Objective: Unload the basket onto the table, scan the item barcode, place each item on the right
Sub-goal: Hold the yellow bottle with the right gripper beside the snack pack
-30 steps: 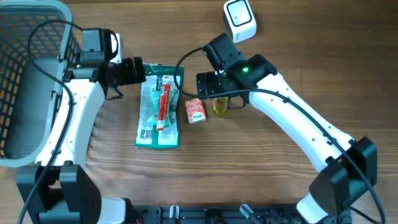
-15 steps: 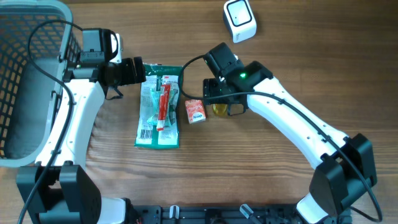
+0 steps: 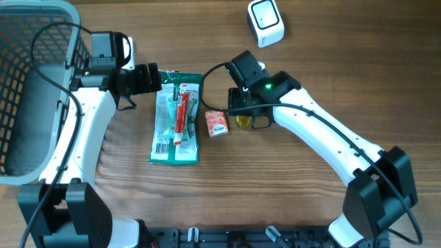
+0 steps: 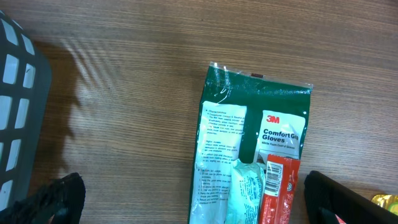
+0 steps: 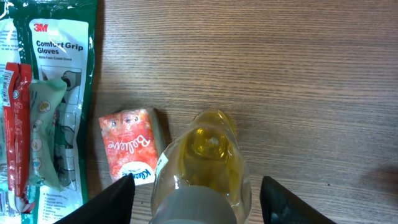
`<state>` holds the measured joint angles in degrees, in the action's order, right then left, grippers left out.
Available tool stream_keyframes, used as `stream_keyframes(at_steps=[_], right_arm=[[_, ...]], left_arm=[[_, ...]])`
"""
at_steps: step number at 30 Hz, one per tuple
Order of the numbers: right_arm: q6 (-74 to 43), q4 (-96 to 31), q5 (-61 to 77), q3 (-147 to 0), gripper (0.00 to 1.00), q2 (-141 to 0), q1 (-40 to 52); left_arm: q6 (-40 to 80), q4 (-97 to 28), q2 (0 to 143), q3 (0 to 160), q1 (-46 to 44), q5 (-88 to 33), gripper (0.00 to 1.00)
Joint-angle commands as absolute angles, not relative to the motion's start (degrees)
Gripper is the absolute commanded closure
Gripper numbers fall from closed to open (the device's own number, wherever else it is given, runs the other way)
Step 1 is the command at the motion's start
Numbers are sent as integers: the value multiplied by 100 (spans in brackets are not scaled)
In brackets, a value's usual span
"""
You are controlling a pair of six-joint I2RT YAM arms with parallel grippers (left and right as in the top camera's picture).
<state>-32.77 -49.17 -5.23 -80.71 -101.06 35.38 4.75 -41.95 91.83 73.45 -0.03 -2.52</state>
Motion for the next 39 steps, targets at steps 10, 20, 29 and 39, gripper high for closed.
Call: stream_keyframes(at_steps=[10, 20, 29, 39], right_arm=[[-3319, -4934, -661, -8012, 38, -10191, 3540], [-3319, -5011, -707, -8012, 38, -10193, 3540], [-3317, -5009, -727, -8012, 37, -10208, 3540], [-3317, -5002, -729, -8014, 45, -10438, 3540]], left_arm=[[381, -4180, 9161, 7384, 16, -298, 0], [381, -4182, 9161, 7384, 16, -298, 0], [381, -4180, 9161, 7384, 16, -298, 0], [381, -4182, 9161, 7384, 16, -298, 0]])
